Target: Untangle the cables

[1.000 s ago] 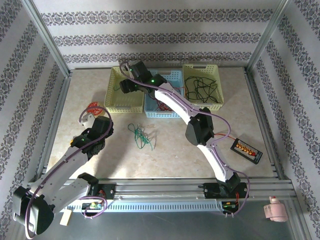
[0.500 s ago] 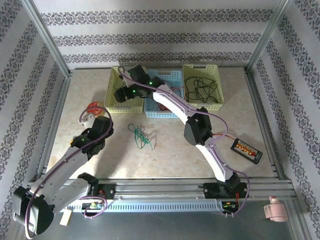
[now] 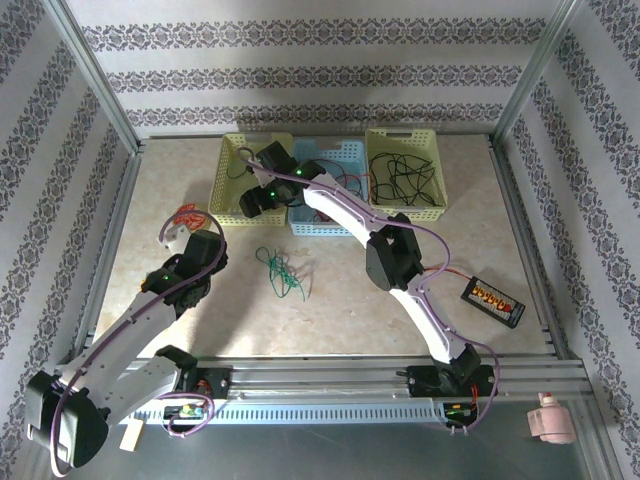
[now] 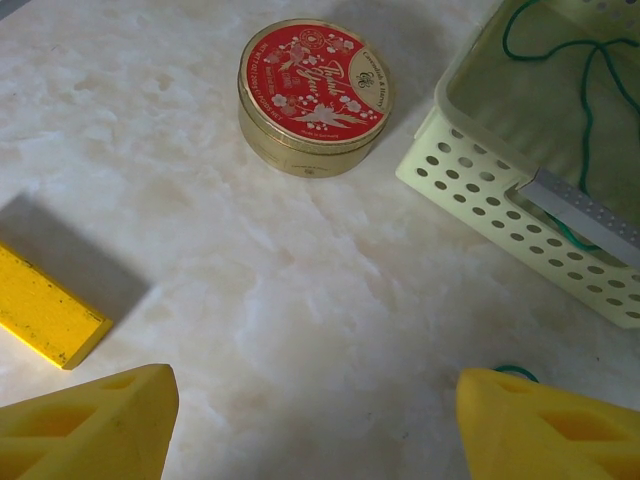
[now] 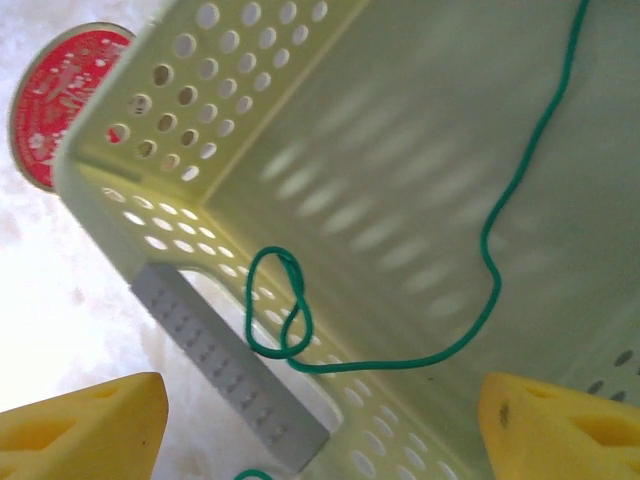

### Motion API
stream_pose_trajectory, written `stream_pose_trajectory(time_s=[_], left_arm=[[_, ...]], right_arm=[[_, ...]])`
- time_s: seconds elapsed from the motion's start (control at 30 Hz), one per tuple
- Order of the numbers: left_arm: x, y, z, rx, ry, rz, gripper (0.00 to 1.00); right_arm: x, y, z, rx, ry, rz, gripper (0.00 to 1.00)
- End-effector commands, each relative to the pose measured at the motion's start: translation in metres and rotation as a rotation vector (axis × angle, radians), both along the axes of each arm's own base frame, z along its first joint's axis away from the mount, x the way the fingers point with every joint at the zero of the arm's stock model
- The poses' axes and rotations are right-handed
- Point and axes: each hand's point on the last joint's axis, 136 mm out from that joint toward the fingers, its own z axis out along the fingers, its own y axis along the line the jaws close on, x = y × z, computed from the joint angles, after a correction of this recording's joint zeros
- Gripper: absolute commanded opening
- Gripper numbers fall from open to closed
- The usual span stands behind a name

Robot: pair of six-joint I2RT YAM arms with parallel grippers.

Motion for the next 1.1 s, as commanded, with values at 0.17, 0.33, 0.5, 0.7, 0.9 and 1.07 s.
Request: stream_pose_trajectory(time_s=[0.17,0.33,0.5,0.7,0.9,1.07], left_arm=[[0.025,-0.022,0.009,-0.014,-0.025,-0.125,0.74],[0.046,-0.062,-0.010,-0.075,0.028,-0.305,0.73],[0.056,-0.099,-0.039,-0.110,0.124,-0.479,0.72],[0.054,-0.129,-0.063,-0.117,0.231,-0.621,0.70],[0.049,-0.134,-0.087,-0.129,0.298,-0.634,0.65],[0.044,-0.139,-0.106,-0.154,0.357,-0.639,0.62]], right_arm=[[-0.021,-0.020,0.102,0.013,-0.229,0.008,0.78],[-0.071,-0.065,0.108,0.037,-0.201,-0.009,0.69],[-0.142,-0.111,0.057,0.003,-0.041,0.062,0.66],[-0.221,-0.126,-0.022,-0.123,0.116,0.230,0.59],[-0.231,-0.111,-0.060,-0.193,0.154,0.284,0.57],[-0.224,-0.099,-0.073,-0.192,0.166,0.300,0.54]])
